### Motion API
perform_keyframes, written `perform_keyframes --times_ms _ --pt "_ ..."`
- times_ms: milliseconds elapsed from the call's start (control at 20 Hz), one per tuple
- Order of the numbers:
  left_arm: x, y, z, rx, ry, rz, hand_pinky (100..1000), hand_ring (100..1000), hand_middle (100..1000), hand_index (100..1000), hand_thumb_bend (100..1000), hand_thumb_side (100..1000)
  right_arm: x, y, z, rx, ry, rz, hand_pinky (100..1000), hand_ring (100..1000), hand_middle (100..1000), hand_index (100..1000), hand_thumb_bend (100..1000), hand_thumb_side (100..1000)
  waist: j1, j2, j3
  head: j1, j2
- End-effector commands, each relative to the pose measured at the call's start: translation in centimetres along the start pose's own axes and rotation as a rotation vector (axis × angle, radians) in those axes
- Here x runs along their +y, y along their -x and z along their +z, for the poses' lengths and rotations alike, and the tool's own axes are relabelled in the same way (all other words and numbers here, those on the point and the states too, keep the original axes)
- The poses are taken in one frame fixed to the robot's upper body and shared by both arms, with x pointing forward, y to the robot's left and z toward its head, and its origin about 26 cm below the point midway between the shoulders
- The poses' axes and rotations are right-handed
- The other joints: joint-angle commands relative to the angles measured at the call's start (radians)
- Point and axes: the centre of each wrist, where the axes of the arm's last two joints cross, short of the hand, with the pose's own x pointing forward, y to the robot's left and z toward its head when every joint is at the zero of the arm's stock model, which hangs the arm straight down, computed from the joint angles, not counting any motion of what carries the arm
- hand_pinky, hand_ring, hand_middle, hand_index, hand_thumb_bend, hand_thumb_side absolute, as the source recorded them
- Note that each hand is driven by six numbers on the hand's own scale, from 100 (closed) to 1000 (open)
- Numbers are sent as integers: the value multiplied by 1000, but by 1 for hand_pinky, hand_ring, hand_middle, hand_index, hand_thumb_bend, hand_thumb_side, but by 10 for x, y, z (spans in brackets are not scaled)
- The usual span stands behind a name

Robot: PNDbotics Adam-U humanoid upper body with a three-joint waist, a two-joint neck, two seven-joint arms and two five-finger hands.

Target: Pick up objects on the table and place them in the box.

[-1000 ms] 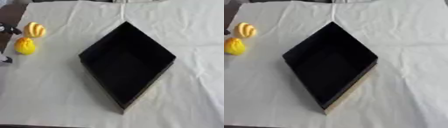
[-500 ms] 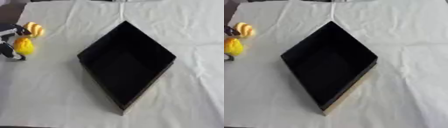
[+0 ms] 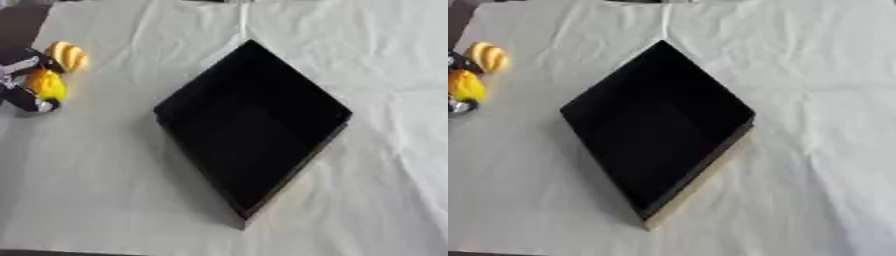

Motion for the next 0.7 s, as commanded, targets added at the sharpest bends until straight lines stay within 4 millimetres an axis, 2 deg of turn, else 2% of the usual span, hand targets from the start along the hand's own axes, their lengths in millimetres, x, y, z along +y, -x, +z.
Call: perform_keyframes --times_ms 50,200,300,450,550,600,700 --pt "30 1 14 3 -58 -40 693 608 552 743 257 100 -3 -6 -6 -25 -9 7 919 879 695 801 100 343 0 -25 3 5 -9" --pt "52 -19 23 -48 -141 -60 697 584 541 742 186 100 -3 -6 -6 -25 -7 7 919 878 695 801 100 336 1 -29 5 5 -8" --pt "72 -41 32 -120 -202 -72 703 588 547 746 167 100 -4 -6 -6 -27 -5 10 919 877 695 801 100 327 0 -33 6 5 -5" --pt "102 -87 45 -275 -279 -137 706 589 549 746 159 100 -6 -7 -7 -35 2 17 917 876 698 801 100 311 0 -42 10 6 3" --pt "115 -123 52 -389 -306 -182 706 590 549 746 147 100 -8 -8 -9 -45 7 19 915 873 700 802 100 316 0 -49 12 7 6" --pt "121 -140 55 -443 -317 -202 706 589 549 746 146 100 -8 -9 -10 -53 12 20 915 873 700 802 100 286 -1 -52 13 8 7" --pt "126 -155 59 -483 -322 -219 706 589 549 746 146 100 -9 -9 -11 -58 17 20 915 873 700 802 100 286 -1 -54 15 7 7"
